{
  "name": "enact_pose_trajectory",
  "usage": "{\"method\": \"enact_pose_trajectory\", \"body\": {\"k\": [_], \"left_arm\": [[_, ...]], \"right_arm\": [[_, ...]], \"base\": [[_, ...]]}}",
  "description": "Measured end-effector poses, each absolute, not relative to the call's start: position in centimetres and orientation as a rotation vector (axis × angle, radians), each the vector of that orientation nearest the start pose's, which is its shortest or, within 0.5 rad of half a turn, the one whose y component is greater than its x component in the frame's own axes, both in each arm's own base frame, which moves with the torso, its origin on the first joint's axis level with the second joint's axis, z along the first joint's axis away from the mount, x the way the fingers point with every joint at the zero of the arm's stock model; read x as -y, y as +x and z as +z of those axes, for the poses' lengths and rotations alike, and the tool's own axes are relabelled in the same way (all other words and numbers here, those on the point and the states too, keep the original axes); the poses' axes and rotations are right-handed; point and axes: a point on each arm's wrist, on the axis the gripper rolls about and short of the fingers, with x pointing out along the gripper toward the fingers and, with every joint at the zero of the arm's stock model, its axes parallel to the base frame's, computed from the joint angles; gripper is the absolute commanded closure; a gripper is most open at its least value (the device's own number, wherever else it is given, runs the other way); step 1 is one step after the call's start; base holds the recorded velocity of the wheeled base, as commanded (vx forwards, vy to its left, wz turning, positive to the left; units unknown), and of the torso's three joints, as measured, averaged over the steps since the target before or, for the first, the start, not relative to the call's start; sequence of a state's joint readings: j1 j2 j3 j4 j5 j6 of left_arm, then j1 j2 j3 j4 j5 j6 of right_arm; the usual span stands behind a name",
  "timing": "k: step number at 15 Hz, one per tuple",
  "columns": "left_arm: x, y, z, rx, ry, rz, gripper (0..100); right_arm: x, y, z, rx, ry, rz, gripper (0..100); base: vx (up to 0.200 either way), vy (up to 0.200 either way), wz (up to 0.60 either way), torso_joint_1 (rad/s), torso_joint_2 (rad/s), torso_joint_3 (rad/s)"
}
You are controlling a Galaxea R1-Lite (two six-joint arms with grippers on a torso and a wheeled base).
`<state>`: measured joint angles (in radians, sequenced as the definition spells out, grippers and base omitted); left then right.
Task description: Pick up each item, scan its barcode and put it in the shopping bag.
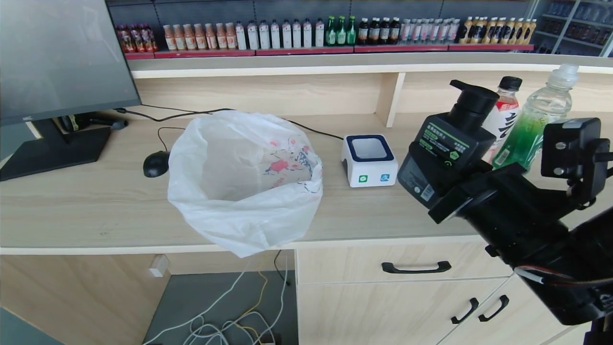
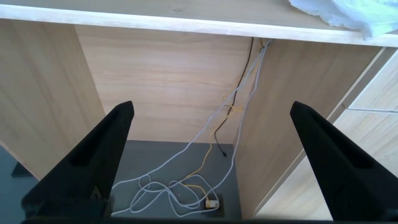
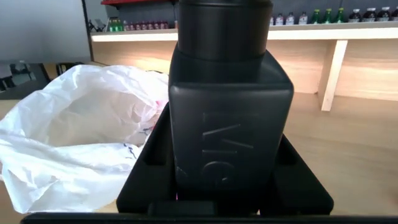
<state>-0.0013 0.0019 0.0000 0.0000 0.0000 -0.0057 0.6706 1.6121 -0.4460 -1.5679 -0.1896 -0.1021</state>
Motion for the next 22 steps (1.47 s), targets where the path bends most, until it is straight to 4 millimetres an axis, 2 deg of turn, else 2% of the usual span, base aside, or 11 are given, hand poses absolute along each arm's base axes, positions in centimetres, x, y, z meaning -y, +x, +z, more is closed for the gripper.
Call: {"method": "enact_pose_trajectory", "body": {"k": [4,8,12,15,17,22], "left_arm": [[0.0,-2.3,7.6,-0.002,-0.006,-0.002,0],[0.0,-2.3,7.6,-0.002,-0.006,-0.002,0],[0.0,-2.3,7.6,-0.002,-0.006,-0.002,0],[0.0,-2.3,7.6,-0.002,-0.006,-0.002,0],[0.0,-2.3,7.6,-0.002,-0.006,-0.002,0],[0.0,-2.3,7.6,-0.002,-0.006,-0.002,0]], "right_arm": [[-16.5,22.0,21.4,0.443,0.026,0.501,100],[-18.2,26.0,22.3,0.529,-0.01,0.481,100],[-19.1,28.1,20.9,0.537,-0.113,0.535,100],[-18.6,29.5,20.1,0.559,-0.193,0.605,100],[-18.0,31.0,20.3,0.554,-0.226,0.609,100],[-17.2,35.1,23.9,0.653,-0.318,0.637,100]], "base": [[0.0,0.0,0.0,0.0,0.0,0.0],[0.0,0.0,0.0,0.0,0.0,0.0],[0.0,0.0,0.0,0.0,0.0,0.0],[0.0,0.0,0.0,0.0,0.0,0.0],[0.0,0.0,0.0,0.0,0.0,0.0],[0.0,0.0,0.0,0.0,0.0,0.0]]}}
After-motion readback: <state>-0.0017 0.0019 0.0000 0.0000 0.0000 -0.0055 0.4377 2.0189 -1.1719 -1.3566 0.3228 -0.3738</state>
